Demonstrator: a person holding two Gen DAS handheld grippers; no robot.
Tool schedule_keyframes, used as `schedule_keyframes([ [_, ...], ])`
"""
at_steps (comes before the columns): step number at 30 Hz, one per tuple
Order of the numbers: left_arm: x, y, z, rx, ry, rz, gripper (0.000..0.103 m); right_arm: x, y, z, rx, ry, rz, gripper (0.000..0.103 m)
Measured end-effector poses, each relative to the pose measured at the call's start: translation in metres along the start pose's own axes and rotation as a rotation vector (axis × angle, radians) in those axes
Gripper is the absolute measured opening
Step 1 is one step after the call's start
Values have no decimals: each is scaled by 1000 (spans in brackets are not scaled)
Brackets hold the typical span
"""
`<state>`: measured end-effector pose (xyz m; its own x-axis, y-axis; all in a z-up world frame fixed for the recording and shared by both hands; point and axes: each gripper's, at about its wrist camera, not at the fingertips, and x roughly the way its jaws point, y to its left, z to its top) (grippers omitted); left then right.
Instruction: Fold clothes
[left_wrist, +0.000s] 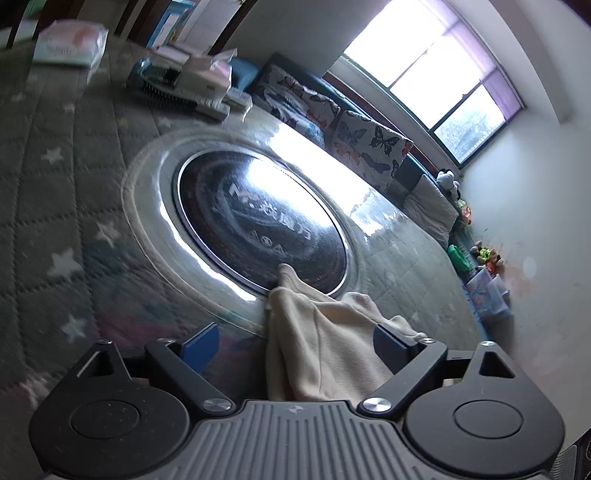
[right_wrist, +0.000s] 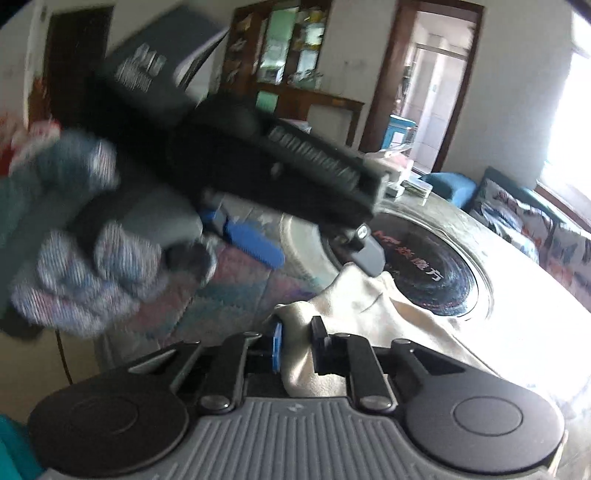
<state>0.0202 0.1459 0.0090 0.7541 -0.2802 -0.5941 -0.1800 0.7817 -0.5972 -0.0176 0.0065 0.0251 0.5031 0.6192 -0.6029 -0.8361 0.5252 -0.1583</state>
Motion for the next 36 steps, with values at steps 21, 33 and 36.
schedule_keyframes([
  [21, 29, 9, -6, -140, 97, -56, 18, -40, -27, -14, 159, -75, 39, 16],
  [33, 30, 5, -7, -99, 95, -38, 18, -75, -123, -70, 428, -19, -325, 21],
  [36, 31, 3, -6, -85, 92, -28, 18, -71, -153, -89, 510, -14, -391, 22],
])
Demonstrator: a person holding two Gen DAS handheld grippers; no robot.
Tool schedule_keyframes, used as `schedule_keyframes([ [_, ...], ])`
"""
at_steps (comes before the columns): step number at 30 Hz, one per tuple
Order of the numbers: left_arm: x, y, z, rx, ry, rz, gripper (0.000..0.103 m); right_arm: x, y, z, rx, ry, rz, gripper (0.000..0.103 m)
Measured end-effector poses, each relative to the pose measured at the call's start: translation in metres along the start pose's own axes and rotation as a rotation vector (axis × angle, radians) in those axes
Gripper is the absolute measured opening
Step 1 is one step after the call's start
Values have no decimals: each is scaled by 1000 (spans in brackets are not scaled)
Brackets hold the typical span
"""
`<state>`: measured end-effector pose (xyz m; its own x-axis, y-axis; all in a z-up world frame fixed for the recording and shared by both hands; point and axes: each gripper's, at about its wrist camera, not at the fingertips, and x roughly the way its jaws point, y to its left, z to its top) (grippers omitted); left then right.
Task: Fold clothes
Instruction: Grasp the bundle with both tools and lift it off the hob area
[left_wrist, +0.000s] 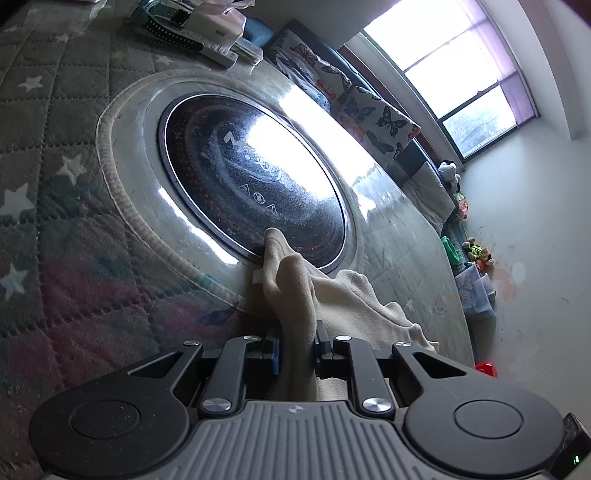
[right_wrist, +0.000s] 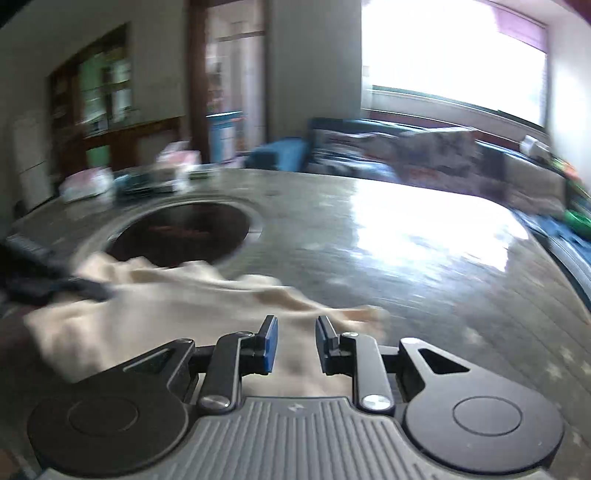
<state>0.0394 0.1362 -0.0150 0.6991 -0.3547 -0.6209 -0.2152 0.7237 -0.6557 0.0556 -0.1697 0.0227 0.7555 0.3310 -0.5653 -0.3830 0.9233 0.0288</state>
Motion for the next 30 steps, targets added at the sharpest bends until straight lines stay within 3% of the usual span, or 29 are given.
schedule_keyframes([
  [3, 1, -2, 0, 13, -3, 10, 18, 11, -22, -4, 79, 14, -20, 29],
  [11, 1, -11, 1, 71, -16, 38, 18, 21, -42, -18, 190, 36, -3, 31],
  [15, -1, -22, 3, 123, -30, 49, 16, 19, -42, -19, 198, 21, 24, 12],
  [22, -3, -62, 11, 254, -47, 16, 15, -9, -43, -8, 195, -66, 7, 10],
  [30, 31, -131, 5, 383, -11, -54, 14, -47, -79, 2, 194, -143, -122, 10],
])
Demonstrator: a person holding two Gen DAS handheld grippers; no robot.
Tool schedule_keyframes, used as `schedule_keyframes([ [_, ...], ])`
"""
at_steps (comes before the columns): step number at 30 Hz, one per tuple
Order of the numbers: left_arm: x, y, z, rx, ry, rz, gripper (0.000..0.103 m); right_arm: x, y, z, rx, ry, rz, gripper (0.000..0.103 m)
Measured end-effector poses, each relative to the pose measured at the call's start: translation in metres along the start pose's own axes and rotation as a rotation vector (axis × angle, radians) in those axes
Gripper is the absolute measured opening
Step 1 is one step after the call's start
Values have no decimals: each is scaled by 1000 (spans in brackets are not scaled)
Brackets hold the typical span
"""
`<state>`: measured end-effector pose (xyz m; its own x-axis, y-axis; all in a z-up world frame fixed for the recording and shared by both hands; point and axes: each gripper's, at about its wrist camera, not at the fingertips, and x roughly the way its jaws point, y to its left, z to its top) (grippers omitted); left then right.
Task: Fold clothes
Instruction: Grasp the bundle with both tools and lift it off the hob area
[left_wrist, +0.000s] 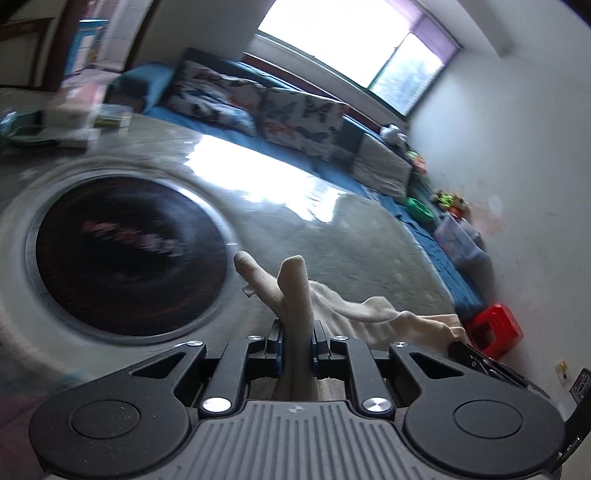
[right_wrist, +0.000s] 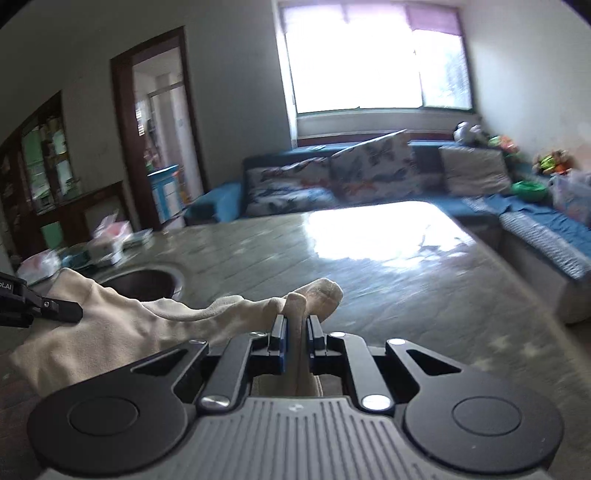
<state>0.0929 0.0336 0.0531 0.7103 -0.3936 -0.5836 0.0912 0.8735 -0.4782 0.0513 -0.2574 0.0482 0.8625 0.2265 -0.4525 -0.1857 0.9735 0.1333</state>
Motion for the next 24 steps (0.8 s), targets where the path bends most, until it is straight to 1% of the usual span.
schedule_keyframes([
  [6, 45, -49, 4, 82, 53, -65, 14, -21, -43, 10, 15, -39, -115, 10],
  [13, 95, -95, -3, 120, 121, -128, 14, -32, -92, 14, 17, -47, -246, 10],
  [17, 121, -109, -11, 154, 156, -126, 14, -27, -115, 8, 27, -17, -305, 10],
  [19, 131, -111, -16, 163, 181, -114, 14, -21, -126, 2, 36, 6, -331, 10],
  [24, 141, -106, -23, 195, 207, -74, 15, -6, -146, -16, 68, 70, -372, 11],
])
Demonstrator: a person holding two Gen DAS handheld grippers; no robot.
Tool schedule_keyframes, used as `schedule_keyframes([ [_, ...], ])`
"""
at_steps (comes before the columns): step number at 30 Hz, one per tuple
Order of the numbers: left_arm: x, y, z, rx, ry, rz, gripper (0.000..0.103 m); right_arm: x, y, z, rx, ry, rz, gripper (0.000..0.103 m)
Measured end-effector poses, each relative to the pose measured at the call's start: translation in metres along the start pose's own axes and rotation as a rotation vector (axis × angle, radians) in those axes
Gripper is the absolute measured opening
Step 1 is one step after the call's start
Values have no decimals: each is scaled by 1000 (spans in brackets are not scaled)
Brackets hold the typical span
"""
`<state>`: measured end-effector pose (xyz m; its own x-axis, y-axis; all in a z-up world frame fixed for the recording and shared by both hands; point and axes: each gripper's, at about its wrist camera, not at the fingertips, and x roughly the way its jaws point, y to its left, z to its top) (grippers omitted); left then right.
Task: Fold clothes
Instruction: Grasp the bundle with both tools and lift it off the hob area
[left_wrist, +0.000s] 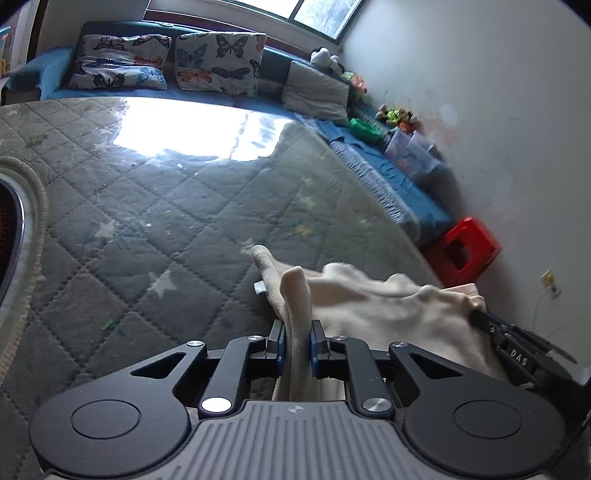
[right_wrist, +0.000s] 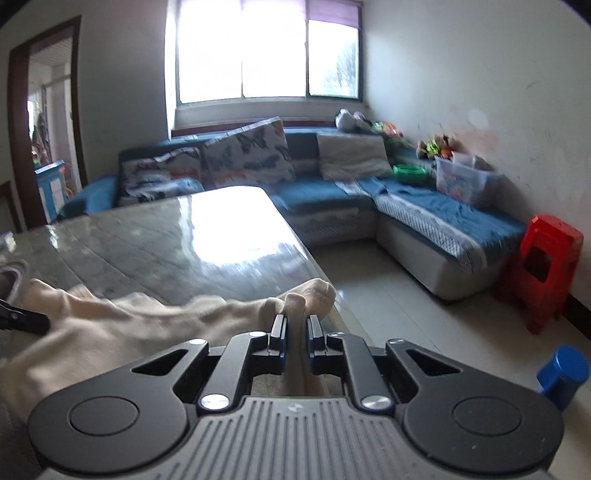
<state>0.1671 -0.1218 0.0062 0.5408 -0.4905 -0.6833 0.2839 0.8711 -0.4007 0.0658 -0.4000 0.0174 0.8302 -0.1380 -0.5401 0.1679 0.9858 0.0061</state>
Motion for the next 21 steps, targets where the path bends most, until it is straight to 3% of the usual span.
schedule_keyframes([
  [5, -3, 3, 1, 29, -2, 68, 19, 2, 4, -3, -26, -3, -61, 12],
  [12, -9, -10, 7, 81, -40, 66, 19, 13, 30, 9, -14, 11, 127, 13],
  [16, -3, -19, 8, 133, -48, 91, 19, 29, 45, 8, -16, 40, 152, 13],
  [21, 3, -9, 11, 112, -31, 103, 22, 47, 53, 5, -10, 73, 146, 13],
])
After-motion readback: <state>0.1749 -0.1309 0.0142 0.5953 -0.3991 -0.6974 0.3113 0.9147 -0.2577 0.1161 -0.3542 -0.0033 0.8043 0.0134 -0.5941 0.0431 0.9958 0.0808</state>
